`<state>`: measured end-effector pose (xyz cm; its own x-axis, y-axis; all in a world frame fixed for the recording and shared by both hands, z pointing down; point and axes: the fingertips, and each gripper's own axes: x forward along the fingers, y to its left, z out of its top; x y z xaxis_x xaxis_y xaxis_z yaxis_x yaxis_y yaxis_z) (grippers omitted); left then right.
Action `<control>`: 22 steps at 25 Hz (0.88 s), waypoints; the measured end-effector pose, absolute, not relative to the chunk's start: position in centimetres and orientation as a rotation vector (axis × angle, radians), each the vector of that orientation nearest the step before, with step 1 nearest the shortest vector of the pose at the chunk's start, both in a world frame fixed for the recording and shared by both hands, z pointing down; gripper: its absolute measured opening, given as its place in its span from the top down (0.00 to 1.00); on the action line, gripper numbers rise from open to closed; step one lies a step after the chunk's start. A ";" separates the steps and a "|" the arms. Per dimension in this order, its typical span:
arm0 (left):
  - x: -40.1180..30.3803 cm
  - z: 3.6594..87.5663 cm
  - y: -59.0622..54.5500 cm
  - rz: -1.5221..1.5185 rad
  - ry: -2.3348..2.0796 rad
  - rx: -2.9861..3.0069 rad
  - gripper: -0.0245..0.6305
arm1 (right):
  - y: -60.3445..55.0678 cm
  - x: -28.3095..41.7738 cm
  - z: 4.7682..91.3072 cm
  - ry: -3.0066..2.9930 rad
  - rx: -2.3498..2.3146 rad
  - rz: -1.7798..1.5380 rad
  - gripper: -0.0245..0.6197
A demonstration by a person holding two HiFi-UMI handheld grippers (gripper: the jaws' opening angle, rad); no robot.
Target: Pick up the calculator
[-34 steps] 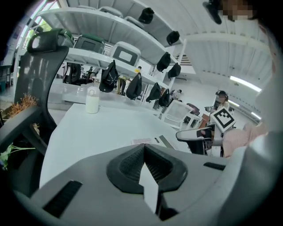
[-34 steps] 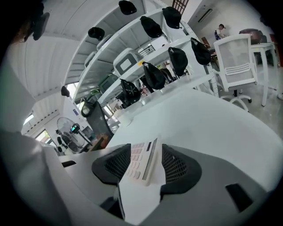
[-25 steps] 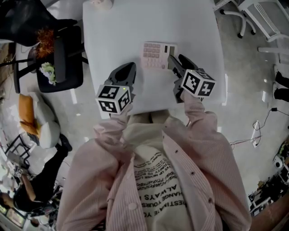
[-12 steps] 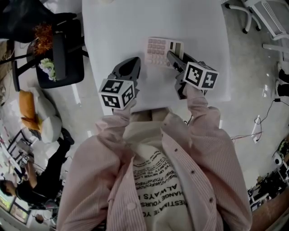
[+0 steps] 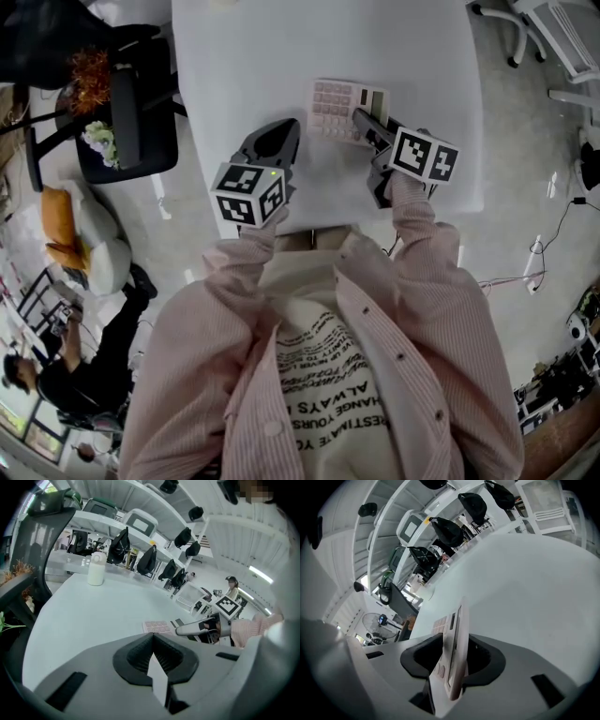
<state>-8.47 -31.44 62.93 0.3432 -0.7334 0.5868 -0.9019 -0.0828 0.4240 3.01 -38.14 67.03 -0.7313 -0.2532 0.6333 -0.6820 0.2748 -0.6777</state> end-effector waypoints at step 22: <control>-8.8 61.2 -31.9 0.283 -1.463 1.883 0.96 | -37.9 3.2 64.9 -2.151 0.848 1.672 0.81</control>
